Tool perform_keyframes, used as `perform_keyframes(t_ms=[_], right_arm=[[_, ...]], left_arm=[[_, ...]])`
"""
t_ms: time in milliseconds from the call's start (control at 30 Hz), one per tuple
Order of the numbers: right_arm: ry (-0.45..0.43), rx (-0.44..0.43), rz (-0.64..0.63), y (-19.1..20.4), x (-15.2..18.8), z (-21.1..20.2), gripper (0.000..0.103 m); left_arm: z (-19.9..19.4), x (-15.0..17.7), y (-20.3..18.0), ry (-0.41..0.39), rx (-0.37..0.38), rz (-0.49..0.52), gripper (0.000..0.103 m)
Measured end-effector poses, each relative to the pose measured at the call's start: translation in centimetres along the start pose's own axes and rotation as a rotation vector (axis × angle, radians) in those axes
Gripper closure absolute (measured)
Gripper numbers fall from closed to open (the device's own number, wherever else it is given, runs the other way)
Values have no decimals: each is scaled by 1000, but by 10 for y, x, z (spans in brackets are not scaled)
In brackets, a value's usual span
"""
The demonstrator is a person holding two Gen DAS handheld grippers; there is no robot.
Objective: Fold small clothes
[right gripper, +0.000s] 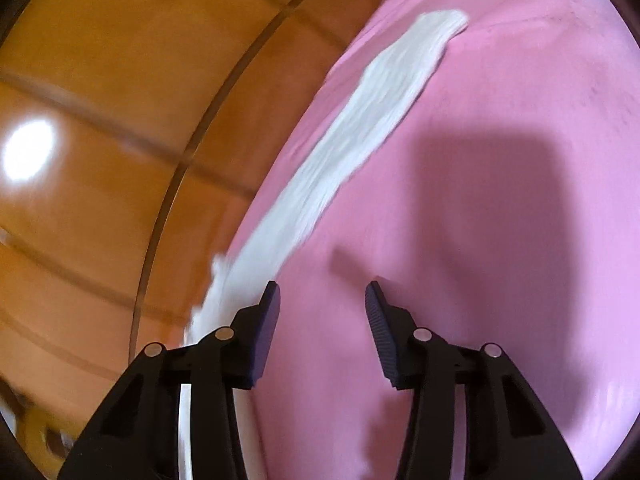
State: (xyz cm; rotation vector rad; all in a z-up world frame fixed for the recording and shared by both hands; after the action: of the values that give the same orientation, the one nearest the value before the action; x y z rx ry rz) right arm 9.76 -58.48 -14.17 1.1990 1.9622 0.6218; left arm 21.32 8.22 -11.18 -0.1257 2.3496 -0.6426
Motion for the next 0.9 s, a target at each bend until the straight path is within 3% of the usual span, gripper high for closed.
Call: perform_keyframes(t_ms=[167,300,500,700,900], right_arm=[[-103,71,70,-9,-54,26,62],[-174,123,119,-25,-89,34,66],[-177,155,164,-42,-117,54,96],[-198,218,54,-34,-142,48,97],[-214,300,62,-50,-157,38,97]], left_arm=[[38,-5,8,16,-104,57,18],[47,2,14,17,-107,76,13],[48,4,16,23,-71,71,7],[51,2,15,20,-56,62,6],[56,2,13,33,-80,82,5]])
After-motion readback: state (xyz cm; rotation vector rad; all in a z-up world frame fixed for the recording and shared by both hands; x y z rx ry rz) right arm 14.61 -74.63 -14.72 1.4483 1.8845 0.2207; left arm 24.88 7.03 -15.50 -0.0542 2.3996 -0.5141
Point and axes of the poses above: each gripper's, at about its wrist camera, not at the fingertips, and z roughly the way its jaws point, y to its left, x to its underside, the point moved 4 cm from there along z, roughly the way its jaws point, and after that the axes turned 5 degrees about x, right-handed, at the moved point
